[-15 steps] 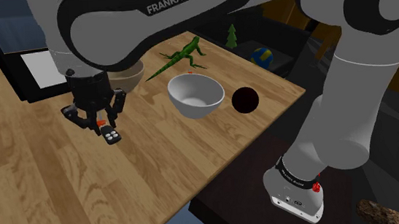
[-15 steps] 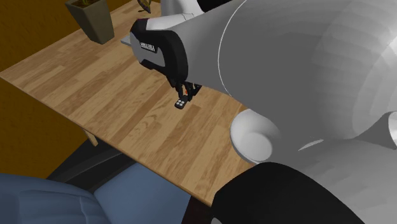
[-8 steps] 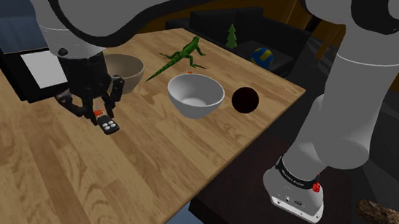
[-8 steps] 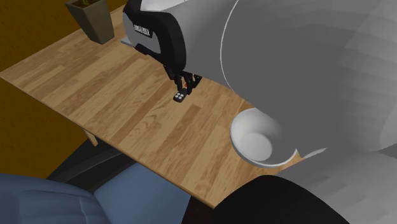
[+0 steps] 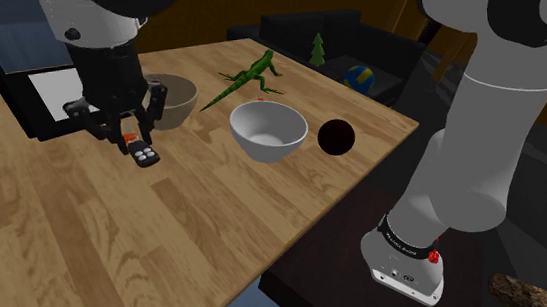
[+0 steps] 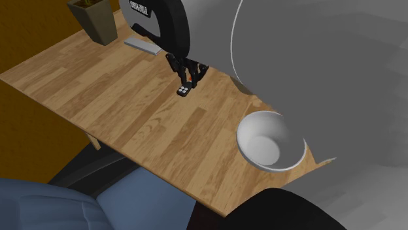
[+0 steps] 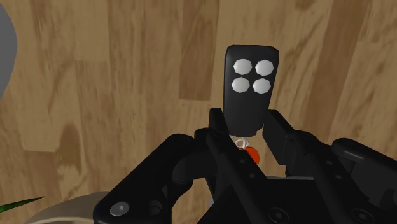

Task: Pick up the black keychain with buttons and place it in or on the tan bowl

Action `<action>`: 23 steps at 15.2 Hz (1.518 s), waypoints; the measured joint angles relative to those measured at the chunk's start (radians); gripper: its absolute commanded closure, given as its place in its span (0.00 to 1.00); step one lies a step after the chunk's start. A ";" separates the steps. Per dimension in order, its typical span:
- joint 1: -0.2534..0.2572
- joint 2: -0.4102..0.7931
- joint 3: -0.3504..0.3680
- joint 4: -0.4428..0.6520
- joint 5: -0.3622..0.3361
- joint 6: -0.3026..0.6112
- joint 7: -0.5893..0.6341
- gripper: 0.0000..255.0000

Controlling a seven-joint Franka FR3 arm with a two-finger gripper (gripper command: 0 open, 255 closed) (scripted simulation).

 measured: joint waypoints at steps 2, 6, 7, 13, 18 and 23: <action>0.001 0.003 0.000 0.033 -0.001 -0.030 -0.001 1.00; 0.003 -0.003 0.002 0.077 0.002 -0.079 -0.001 1.00; 0.004 -0.001 0.002 0.094 0.001 -0.094 -0.002 1.00; -0.046 0.056 -0.036 0.188 -0.019 -0.135 -0.094 1.00; -0.084 0.132 -0.069 0.321 -0.043 -0.194 -0.179 1.00; -0.111 0.261 -0.105 0.518 -0.079 -0.264 -0.267 1.00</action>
